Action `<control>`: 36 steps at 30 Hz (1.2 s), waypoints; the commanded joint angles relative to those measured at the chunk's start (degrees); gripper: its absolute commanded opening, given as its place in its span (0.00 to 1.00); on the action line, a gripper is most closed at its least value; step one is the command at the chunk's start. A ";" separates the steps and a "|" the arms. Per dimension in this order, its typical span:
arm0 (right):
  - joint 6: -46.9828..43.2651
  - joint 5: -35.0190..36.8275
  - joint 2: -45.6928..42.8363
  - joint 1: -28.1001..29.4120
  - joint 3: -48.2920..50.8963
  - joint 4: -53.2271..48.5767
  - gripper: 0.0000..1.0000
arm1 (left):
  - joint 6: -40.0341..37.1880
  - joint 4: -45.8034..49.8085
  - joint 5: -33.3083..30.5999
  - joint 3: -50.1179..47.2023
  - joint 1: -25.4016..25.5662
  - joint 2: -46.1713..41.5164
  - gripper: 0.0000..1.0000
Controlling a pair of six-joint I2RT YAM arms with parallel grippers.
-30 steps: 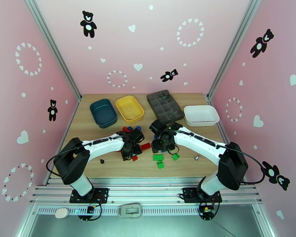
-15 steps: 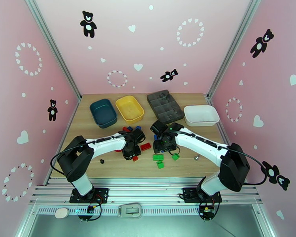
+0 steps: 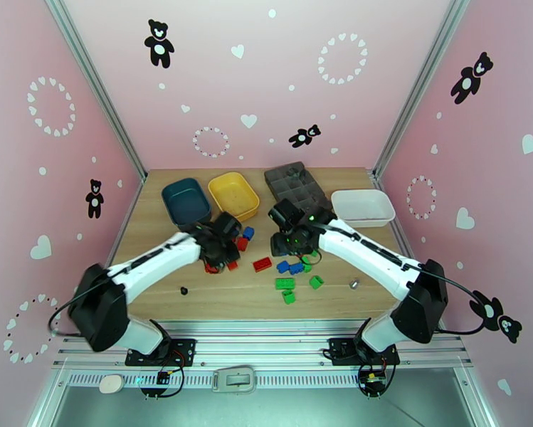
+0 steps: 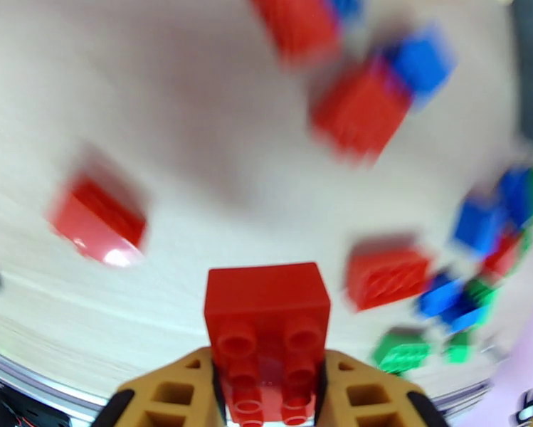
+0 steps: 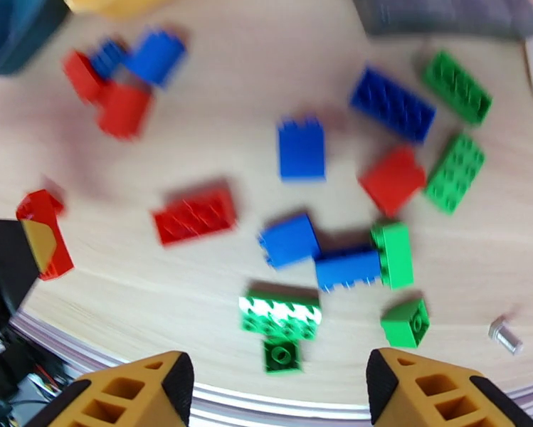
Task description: Sort the legos into containers by color
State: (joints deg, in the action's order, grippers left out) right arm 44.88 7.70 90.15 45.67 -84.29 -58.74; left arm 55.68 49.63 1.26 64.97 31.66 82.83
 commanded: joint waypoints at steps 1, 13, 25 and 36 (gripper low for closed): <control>1.06 -0.17 1.79 -0.19 -1.75 1.24 0.70 | -6.20 4.19 -0.24 3.29 -7.25 -2.15 0.30; -3.91 -16.39 11.59 -0.67 -10.78 5.61 0.63 | -16.28 3.44 3.68 18.79 -31.49 12.50 0.29; -5.49 -14.04 11.56 -1.28 -10.50 2.64 0.65 | -18.84 5.72 4.56 30.79 -33.46 22.78 0.70; -5.33 -13.11 9.89 -3.47 -4.23 2.80 0.65 | -20.20 6.89 2.63 16.95 -24.48 8.00 0.72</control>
State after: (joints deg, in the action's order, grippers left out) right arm 39.90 -6.57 101.91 42.65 -89.86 -54.65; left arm 36.47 54.70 4.47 85.32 4.08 94.74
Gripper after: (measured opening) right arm 0.653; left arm 0.722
